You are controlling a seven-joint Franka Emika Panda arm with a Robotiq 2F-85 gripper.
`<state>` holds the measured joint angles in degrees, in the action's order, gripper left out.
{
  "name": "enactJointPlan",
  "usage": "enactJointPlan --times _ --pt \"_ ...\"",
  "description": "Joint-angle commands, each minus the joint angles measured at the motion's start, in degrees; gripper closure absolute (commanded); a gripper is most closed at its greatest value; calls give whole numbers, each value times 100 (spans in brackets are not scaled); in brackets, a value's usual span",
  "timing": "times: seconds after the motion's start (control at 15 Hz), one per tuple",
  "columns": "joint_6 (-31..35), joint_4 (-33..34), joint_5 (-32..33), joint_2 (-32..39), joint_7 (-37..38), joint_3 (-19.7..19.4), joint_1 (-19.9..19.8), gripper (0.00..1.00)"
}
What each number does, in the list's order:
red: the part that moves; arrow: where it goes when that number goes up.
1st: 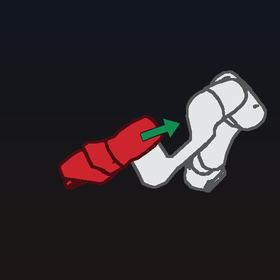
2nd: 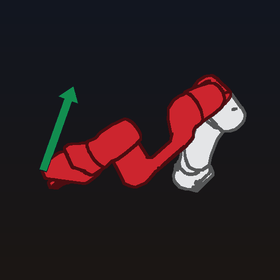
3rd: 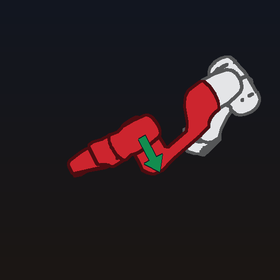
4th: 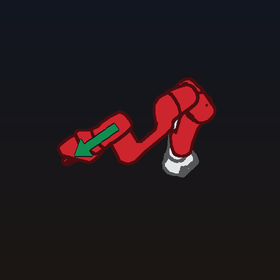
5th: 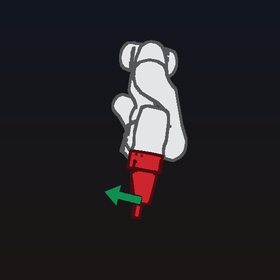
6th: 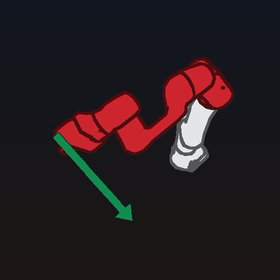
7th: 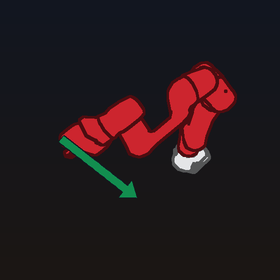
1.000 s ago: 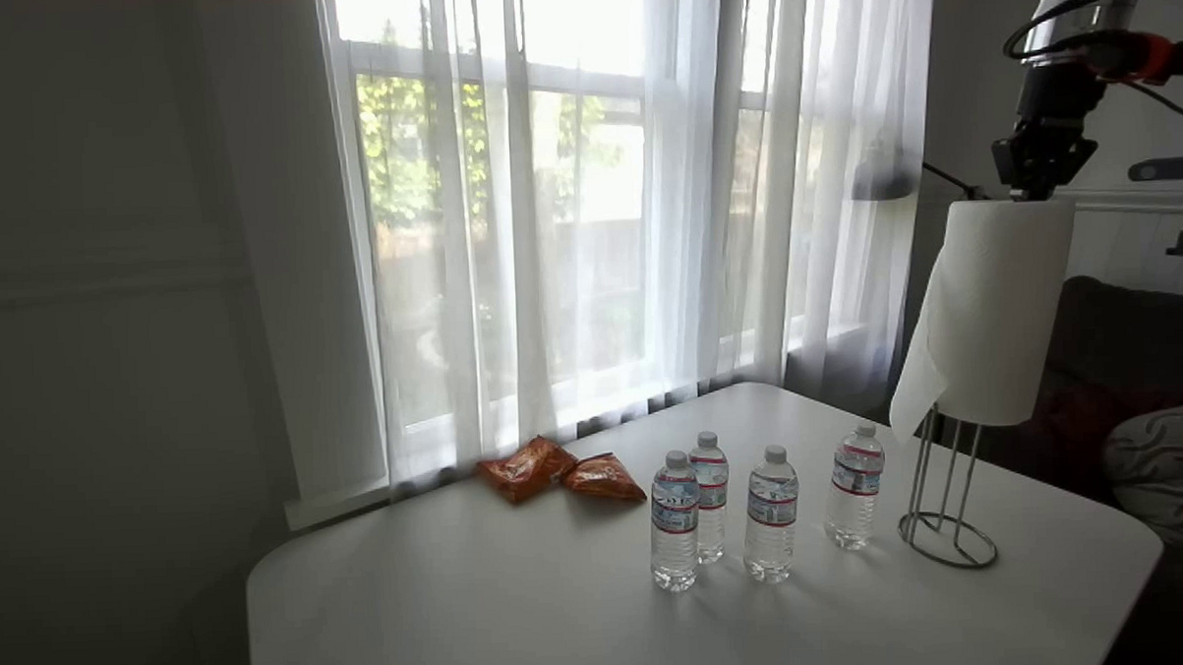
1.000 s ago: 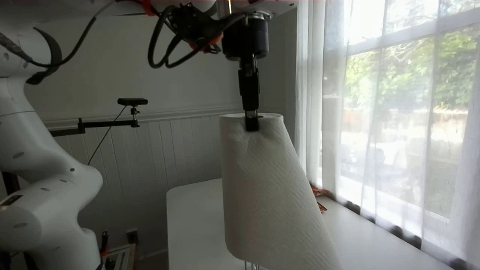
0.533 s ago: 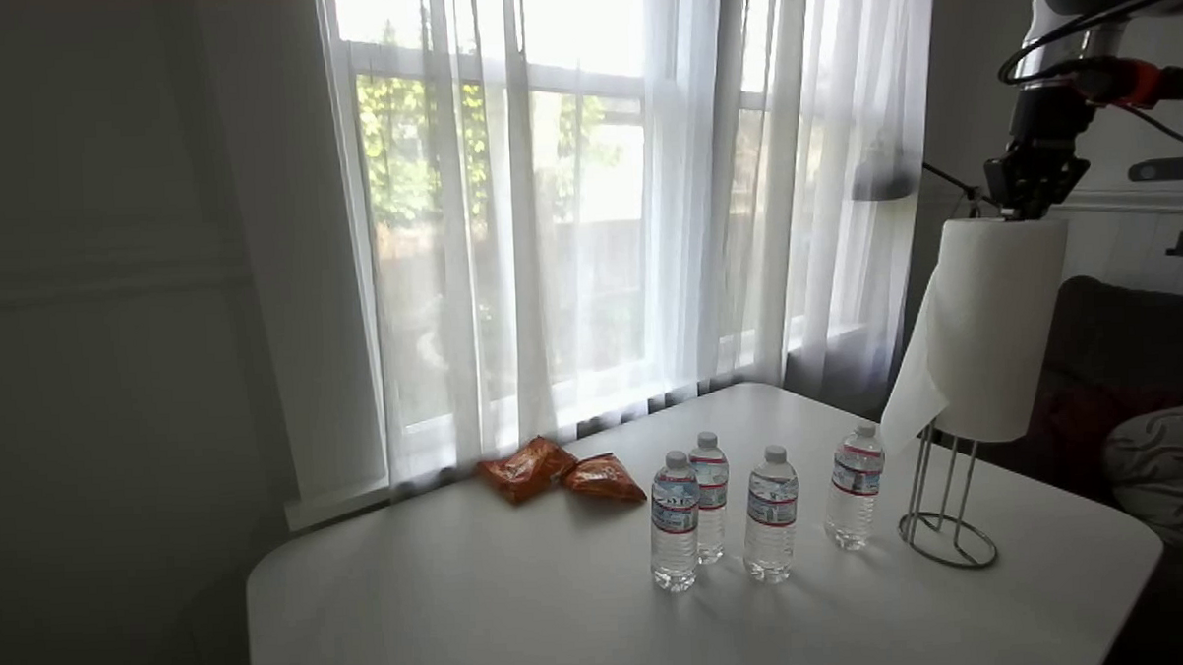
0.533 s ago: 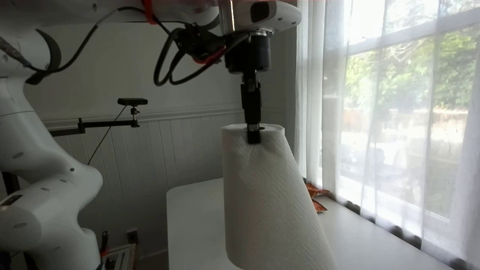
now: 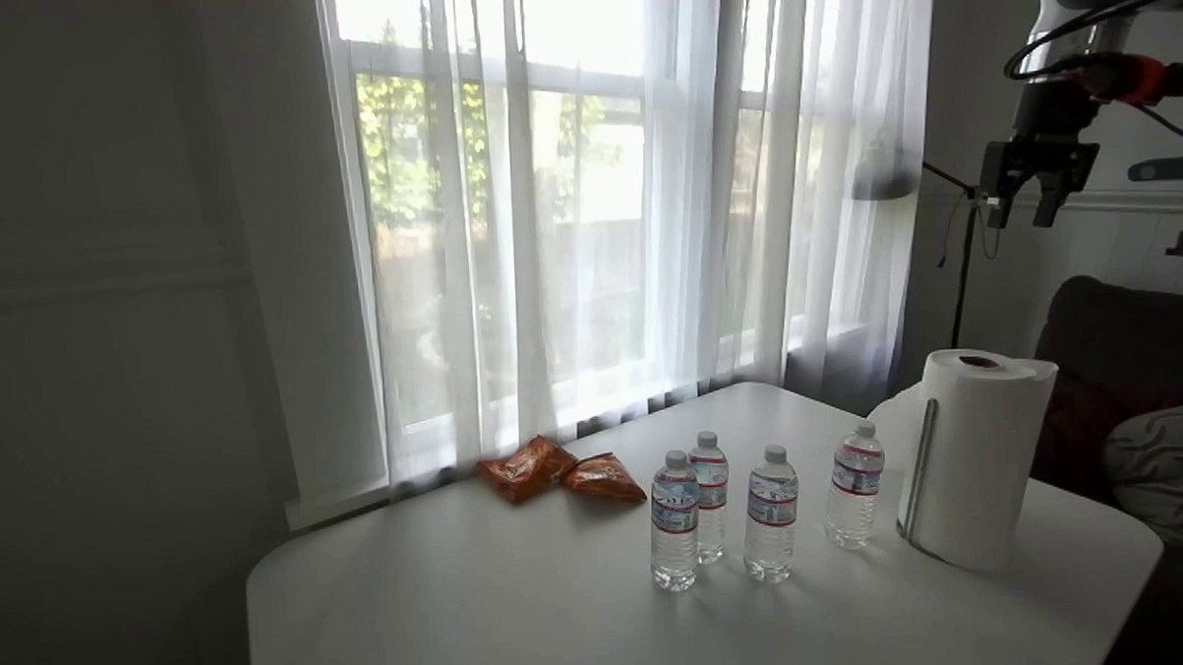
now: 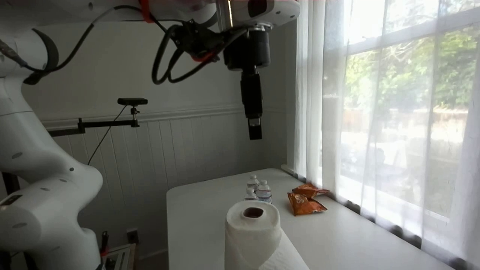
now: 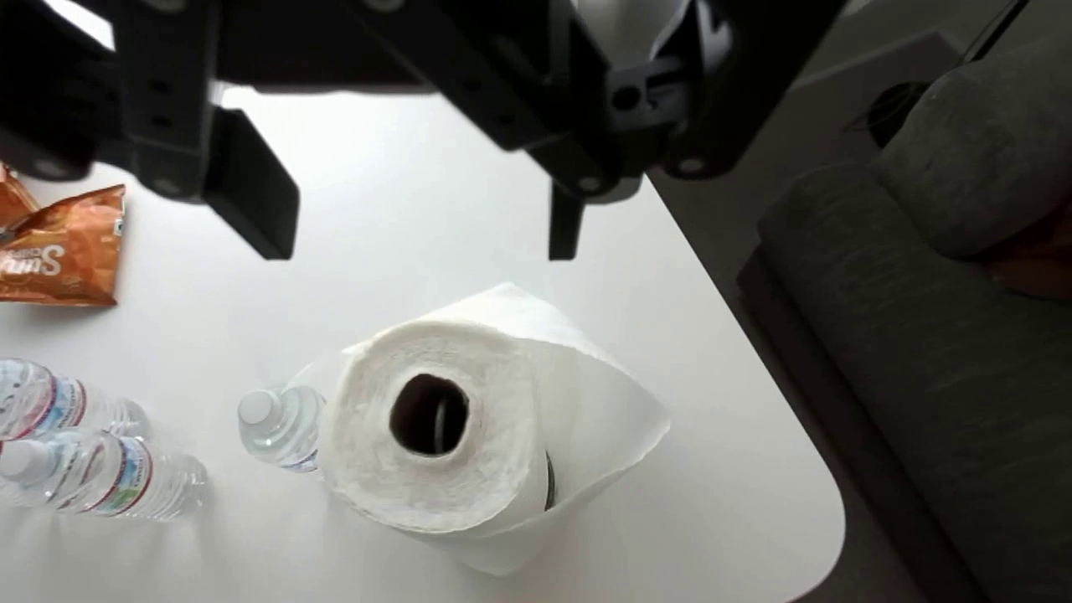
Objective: Pick up the kitchen paper roll and put it on the kitchen paper holder
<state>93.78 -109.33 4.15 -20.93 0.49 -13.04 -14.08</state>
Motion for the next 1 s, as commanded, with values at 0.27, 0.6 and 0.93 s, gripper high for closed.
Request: enactJointPlan --times 0.27,0.6,0.93 --pt "-92 249 -42 -150 44 -60 20 0" --pt "-27 334 2 -68 11 -54 38 0" --pt "-26 331 2 -23 10 -53 39 0"
